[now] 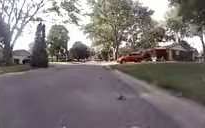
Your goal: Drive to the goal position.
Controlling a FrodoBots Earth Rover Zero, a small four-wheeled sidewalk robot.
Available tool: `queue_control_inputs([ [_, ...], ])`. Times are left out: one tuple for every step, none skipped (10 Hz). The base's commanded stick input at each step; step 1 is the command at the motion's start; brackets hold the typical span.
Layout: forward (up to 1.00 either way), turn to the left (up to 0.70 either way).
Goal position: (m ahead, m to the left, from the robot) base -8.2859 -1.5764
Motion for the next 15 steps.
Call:
queue_control_inputs([
  [0.85,0.0],
  [0.85,0.0],
  [0.85,0.0],
  [0.85,0.0],
  [0.85,0.0],
  [0.85,0.0],
  [0.85,0.0],
  [0.85,0.0],
  [0.85,0.0],
  [0.85,0.0],
  [0.85,0.0],
  [0.85,0.0],
  [0.85,0.0],
  [0.85,0.0],
  [0.85,0.0],
])
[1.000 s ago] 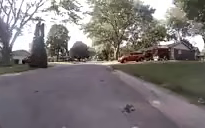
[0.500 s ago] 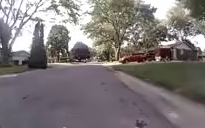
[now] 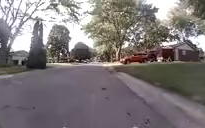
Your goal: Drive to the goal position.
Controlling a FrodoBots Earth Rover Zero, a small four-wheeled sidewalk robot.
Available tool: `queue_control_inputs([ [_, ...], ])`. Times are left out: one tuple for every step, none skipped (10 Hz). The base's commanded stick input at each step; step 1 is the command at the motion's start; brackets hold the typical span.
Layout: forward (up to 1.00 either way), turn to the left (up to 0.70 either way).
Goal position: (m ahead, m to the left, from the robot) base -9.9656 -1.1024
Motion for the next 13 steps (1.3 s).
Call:
queue_control_inputs([
  [0.85,0.0],
  [0.85,0.0],
  [0.85,0.0],
  [0.85,0.0],
  [0.85,0.0],
  [0.85,0.0],
  [0.85,0.0],
  [0.85,0.0],
  [0.85,0.0],
  [0.85,0.0],
  [0.85,0.0],
  [0.85,0.0],
  [0.85,0.0],
])
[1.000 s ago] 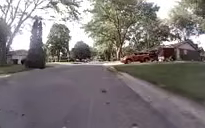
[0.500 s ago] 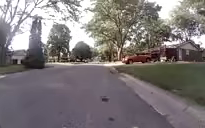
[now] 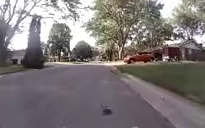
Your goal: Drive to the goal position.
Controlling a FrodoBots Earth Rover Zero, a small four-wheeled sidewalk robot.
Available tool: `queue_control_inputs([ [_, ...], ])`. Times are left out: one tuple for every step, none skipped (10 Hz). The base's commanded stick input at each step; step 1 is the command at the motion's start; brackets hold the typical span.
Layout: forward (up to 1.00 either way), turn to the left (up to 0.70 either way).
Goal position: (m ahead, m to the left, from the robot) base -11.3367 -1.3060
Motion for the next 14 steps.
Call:
queue_control_inputs([
  [0.85,0.0],
  [0.85,0.0],
  [0.85,0.0],
  [0.85,0.0],
  [0.85,0.0],
  [0.85,0.0],
  [0.85,0.0],
  [0.85,0.0],
  [0.85,0.0],
  [0.85,0.0],
  [0.85,0.0],
  [0.85,0.0],
  [0.85,0.0],
  [0.85,0.0],
])
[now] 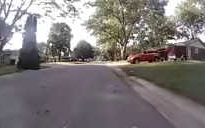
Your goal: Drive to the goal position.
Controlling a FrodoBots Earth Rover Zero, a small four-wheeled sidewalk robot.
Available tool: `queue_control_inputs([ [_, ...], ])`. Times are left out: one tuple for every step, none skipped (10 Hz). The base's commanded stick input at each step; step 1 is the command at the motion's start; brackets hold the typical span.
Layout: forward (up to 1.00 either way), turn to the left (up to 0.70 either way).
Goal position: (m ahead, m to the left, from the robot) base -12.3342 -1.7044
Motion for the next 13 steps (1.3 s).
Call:
queue_control_inputs([
  [0.42,0.0],
  [0.0,0.0],
  [0.0,0.0],
  [0.0,0.0],
  [0.0,0.0],
  [0.0,0.0],
  [0.0,0.0],
  [0.0,0.0],
  [0.0,0.0],
  [0.0,0.0],
  [0.0,0.52],
  [0.0,0.85],
  [0.0,0.85],
])
